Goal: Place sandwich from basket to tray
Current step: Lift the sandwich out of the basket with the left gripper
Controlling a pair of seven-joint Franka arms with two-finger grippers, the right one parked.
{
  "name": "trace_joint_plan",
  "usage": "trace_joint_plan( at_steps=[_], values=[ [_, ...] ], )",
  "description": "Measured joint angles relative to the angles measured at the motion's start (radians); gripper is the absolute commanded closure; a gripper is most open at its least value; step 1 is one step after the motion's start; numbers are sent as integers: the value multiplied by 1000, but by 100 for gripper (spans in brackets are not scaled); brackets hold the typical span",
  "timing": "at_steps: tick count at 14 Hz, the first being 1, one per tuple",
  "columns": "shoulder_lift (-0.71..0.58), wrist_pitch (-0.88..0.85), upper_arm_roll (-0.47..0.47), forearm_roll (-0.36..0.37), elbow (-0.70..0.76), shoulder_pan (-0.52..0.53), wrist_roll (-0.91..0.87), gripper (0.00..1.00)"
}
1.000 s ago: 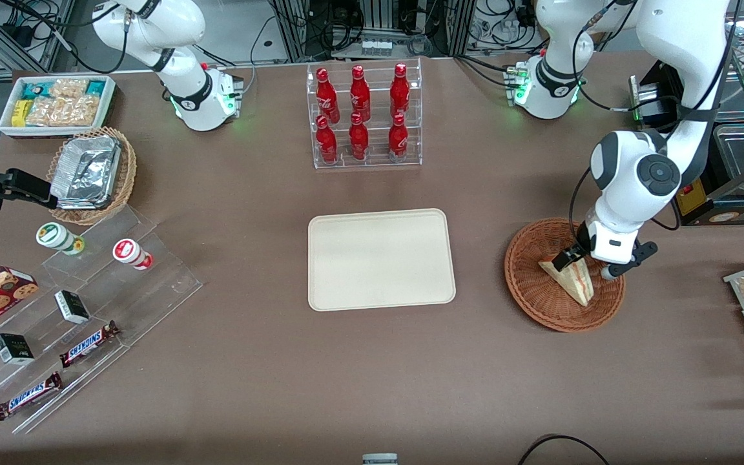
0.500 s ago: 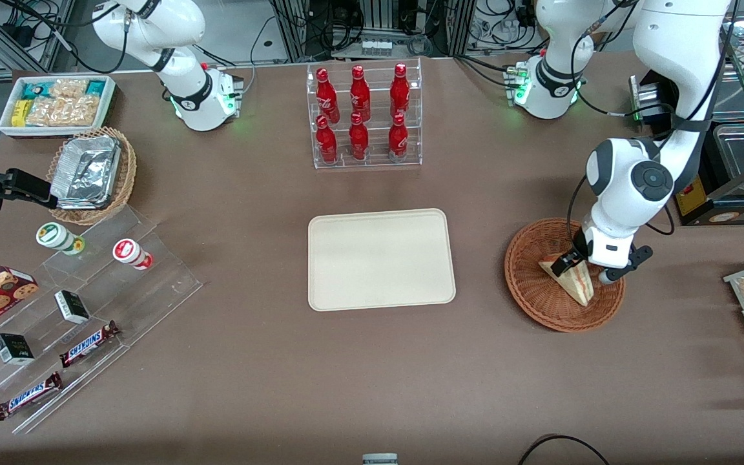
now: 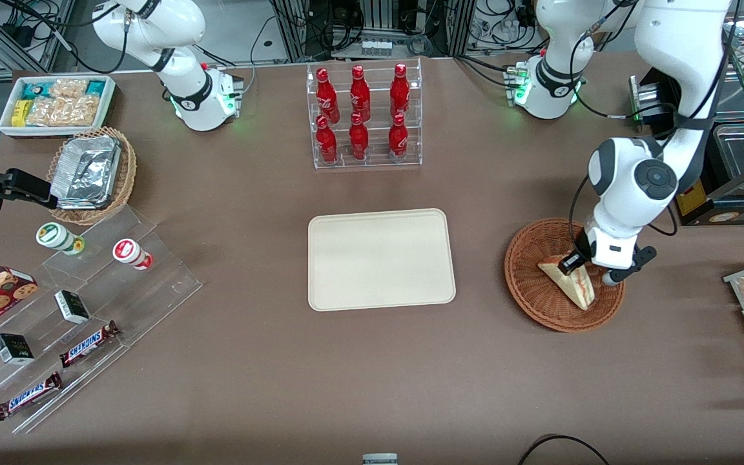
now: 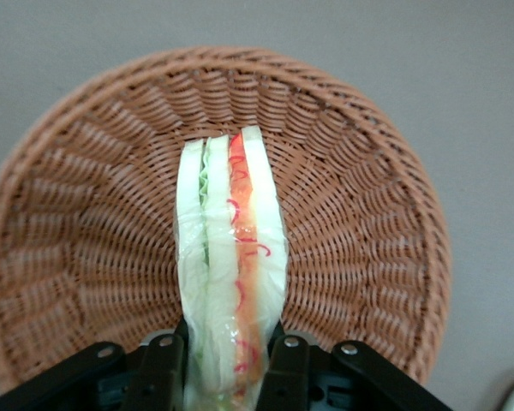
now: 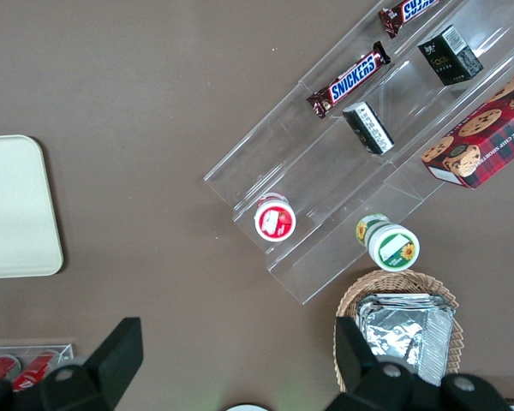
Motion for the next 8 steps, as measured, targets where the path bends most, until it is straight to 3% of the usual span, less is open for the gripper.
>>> trace_joint_plan(
  at_steps=[5, 8],
  values=[
    [-178, -428, -93, 2, 196, -85, -8, 100],
    [-158, -496, -163, 2, 292, -188, -63, 100]
  ],
)
